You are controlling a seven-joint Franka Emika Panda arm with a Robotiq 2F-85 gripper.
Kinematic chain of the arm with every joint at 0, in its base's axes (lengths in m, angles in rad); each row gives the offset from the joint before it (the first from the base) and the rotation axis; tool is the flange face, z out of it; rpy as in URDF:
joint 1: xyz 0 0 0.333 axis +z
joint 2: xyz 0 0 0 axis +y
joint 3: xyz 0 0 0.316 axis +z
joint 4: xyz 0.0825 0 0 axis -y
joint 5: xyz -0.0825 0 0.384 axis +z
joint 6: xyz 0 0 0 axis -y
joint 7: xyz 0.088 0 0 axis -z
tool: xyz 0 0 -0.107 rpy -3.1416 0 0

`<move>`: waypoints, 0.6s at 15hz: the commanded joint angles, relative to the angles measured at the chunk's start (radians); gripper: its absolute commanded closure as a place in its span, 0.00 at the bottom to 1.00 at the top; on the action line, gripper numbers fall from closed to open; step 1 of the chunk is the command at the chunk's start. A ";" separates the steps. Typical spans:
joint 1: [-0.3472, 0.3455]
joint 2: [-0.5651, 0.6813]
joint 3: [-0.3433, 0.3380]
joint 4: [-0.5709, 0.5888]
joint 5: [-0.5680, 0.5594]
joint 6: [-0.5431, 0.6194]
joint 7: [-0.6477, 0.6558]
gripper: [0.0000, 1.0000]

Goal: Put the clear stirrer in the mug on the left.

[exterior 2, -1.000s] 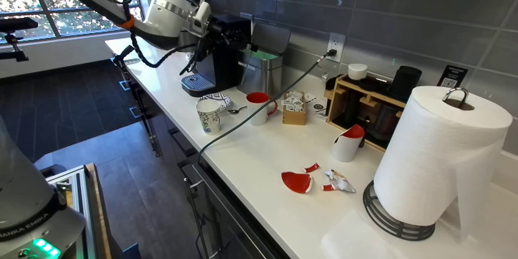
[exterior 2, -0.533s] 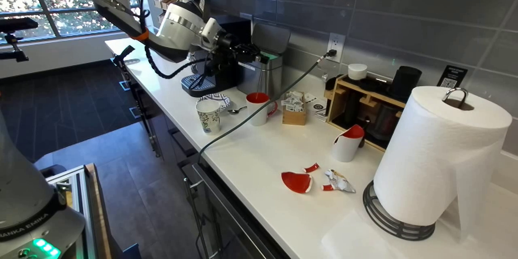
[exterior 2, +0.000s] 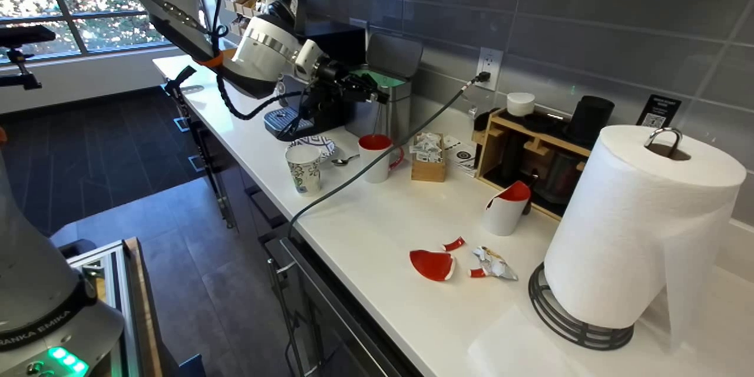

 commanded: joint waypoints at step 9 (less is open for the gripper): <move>-0.060 -0.168 0.026 -0.051 0.330 0.152 -0.162 0.19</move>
